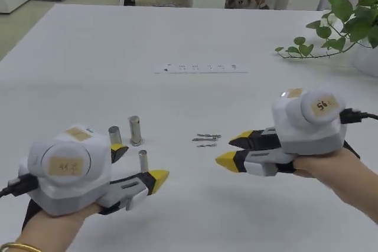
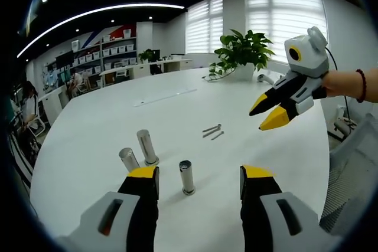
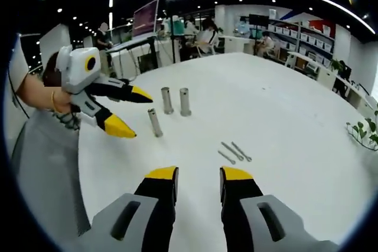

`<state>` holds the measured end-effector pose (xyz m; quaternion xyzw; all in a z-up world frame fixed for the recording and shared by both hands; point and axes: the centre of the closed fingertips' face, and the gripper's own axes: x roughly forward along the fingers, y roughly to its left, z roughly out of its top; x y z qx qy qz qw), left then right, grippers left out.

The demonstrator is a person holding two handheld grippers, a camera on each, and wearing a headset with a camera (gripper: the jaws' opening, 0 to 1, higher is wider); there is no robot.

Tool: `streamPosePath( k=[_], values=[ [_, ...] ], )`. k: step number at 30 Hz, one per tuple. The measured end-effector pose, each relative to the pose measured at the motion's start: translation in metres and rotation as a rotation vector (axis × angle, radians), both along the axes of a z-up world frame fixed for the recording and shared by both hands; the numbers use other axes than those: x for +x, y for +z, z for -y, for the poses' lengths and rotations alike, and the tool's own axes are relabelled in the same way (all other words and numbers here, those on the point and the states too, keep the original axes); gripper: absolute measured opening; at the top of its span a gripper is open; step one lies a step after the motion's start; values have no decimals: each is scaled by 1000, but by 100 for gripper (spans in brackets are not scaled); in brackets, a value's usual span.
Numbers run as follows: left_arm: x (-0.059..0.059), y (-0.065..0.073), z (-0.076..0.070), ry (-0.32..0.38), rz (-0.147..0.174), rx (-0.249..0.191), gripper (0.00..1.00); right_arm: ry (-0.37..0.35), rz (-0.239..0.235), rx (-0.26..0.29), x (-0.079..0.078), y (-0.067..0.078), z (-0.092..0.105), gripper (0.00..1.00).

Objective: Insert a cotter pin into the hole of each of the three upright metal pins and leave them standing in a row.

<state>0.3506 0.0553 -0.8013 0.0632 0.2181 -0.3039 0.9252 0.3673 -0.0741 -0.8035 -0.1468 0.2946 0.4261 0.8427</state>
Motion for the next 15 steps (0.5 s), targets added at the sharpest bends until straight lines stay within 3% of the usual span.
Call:
streamPosePath(
  k=[9, 15],
  values=[
    [-10, 10, -4, 9, -16, -35, 67, 47, -14, -87, 18, -22, -2, 24],
    [-16, 14, -6, 10, -27, -63, 75, 103, 6, -156, 31, -32, -5, 22]
  ],
)
